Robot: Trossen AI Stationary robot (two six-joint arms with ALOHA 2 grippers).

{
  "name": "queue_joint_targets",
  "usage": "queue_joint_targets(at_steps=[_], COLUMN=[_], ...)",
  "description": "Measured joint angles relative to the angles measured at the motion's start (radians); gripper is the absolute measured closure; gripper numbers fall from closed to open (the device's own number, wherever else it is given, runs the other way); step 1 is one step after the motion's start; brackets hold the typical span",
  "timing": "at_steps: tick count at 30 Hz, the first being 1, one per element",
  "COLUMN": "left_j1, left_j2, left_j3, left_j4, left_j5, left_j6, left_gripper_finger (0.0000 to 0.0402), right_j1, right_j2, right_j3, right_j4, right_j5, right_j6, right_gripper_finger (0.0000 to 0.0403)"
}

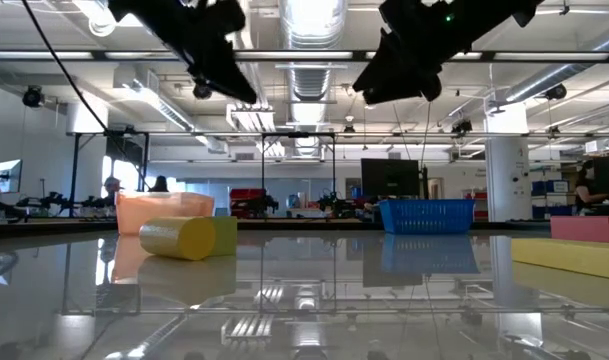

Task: Sort & place blocks by color
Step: Put the yellow wooden block into the blue basket

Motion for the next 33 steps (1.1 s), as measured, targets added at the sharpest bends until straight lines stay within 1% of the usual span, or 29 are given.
queue_joint_targets(at_steps=[3, 6, 9, 11, 15, 18, 20, 23, 27, 33], left_j1=[-0.093, -0.163, -0.213, -0.241, -0.286, -0.299, -0.3, -0.3, -0.3, -0.299], left_j2=[-0.034, -0.061, -0.088, -0.103, -0.115, -0.116, -0.116, -0.119, -0.122, -0.125], left_j3=[-0.073, -0.123, -0.147, -0.164, -0.185, -0.181, -0.18, -0.18, -0.18, -0.18], left_j4=[0.163, 0.233, 0.255, 0.265, 0.27, 0.272, 0.273, 0.272, 0.271, 0.265], left_j5=[-0.02, -0.048, -0.081, -0.084, -0.085, -0.085, -0.086, -0.087, -0.087, -0.087], left_j6=[-0.001, -0.008, -0.053, -0.078, -0.082, -0.078, -0.069, -0.041, -0.018, -0.017], left_gripper_finger=[0.0247, 0.0247, 0.0247, 0.0247, 0.0247, 0.0247, 0.0247, 0.0247, 0.0247, 0.0247], right_j1=[0.007, 0.022, 0.044, 0.061, 0.098, 0.139, 0.17, 0.218, 0.277, 0.342], right_j2=[0.012, 0.037, 0.064, 0.083, 0.119, 0.149, 0.175, 0.223, 0.31, 0.459], right_j3=[-0.009, -0.024, -0.029, -0.026, -0.004, 0.028, 0.065, 0.153, 0.303, 0.502], right_j4=[-0.04, -0.074, -0.104, -0.12, -0.14, -0.148, -0.186, -0.323, -0.6, -0.962], right_j5=[0.001, 0.0, -0.002, -0.015, -0.113, -0.173, -0.2, -0.211, -0.211, -0.217], right_j6=[0.08, 0.141, 0.206, 0.268, 0.384, 0.456, 0.499, 0.57, 0.657, 0.868], right_gripper_finger=[0.0172, 0.0175, 0.0178, 0.0179, 0.0179, 0.0179, 0.0179, 0.0179, 0.0179, 0.0179])
